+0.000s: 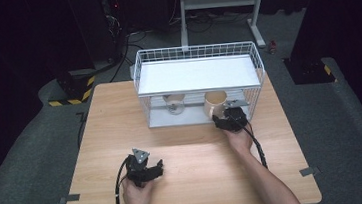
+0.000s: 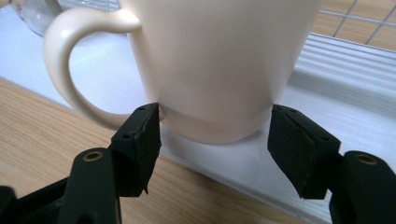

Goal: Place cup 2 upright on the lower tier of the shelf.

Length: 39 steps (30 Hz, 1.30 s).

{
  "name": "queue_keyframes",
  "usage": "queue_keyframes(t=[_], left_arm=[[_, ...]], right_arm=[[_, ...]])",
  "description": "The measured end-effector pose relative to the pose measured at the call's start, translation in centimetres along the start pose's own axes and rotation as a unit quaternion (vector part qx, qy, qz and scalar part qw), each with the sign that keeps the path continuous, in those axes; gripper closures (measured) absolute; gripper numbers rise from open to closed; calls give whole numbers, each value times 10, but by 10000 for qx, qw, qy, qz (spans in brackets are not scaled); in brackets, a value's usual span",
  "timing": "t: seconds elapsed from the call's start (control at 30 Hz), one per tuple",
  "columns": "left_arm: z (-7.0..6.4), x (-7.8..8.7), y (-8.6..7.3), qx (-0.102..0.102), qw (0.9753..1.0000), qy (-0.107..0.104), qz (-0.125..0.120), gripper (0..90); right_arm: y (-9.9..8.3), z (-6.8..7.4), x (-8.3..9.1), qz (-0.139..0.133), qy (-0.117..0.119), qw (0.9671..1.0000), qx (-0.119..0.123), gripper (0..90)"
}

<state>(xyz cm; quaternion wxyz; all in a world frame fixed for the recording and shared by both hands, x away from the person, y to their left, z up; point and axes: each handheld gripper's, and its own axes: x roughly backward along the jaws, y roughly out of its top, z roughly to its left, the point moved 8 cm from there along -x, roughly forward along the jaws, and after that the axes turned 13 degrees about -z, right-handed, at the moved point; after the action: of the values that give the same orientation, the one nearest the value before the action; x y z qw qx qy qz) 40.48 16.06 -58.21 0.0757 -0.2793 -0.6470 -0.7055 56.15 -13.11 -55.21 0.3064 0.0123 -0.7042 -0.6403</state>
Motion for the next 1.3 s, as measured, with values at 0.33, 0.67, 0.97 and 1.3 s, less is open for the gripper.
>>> queue_keyframes(t=[0.33, 0.67, 0.97, 1.3], left_arm=[[0, 0, 0, -18, 10000, -12, 1, 199], [0, 0, 0, -35, 10000, 2, 4, 199], [0, 0, 0, -29, 10000, 2, 2, 199], [0, 0, 0, -26, 10000, 0, 4, 199]], right_arm=[[3, -1, -11, -47, -54, 9999, -106, 385], [7, -3, -19, 61, -131, 9996, -253, 390], [4, -8, -10, 69, -144, 9996, -233, 380], [13, -13, 16, -185, -20, 9998, -66, 367]])
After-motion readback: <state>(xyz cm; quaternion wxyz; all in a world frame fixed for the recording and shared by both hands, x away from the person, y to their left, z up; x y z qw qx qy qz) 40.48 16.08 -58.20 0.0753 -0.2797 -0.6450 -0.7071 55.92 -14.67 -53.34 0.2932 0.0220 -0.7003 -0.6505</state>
